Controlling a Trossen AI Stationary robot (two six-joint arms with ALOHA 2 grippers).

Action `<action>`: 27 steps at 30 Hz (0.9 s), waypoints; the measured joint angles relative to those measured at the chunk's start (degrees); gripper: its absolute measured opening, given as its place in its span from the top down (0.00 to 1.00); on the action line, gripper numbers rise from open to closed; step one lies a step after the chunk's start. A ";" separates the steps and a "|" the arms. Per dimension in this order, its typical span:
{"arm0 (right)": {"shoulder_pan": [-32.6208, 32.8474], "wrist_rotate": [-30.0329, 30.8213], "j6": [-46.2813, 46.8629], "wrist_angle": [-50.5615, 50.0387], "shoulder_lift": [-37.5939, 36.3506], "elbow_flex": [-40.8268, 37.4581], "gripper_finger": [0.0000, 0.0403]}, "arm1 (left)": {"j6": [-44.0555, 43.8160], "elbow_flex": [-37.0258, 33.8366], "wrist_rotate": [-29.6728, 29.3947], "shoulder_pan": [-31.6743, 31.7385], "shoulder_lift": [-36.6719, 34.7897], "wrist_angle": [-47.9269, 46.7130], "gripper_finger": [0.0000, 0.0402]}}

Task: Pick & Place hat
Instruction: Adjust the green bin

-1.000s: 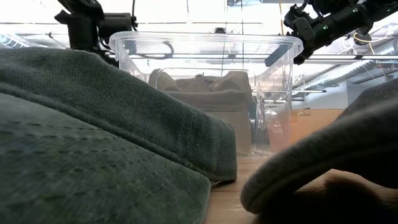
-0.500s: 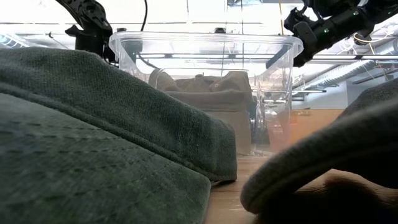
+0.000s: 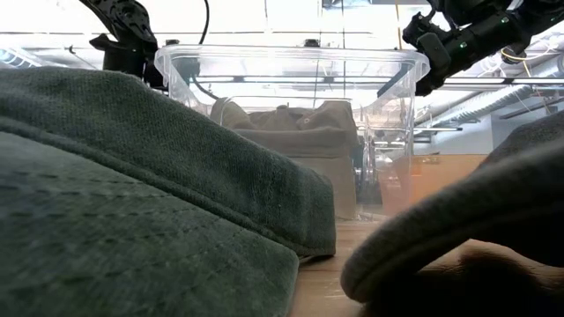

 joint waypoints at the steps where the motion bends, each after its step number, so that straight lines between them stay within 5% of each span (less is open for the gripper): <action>1: 0.00 0.00 0.00 -0.01 0.00 0.00 0.71 | 0.82 0.00 0.05 -0.30 0.00 0.02 0.94; 17: 0.00 0.00 0.00 -0.03 0.00 -0.04 0.71 | 5.63 0.00 -0.91 -1.59 0.00 -2.91 0.98; 27: 0.00 0.00 0.46 -0.04 0.00 -0.04 0.71 | 3.54 0.00 -2.79 -3.49 0.00 -2.87 0.88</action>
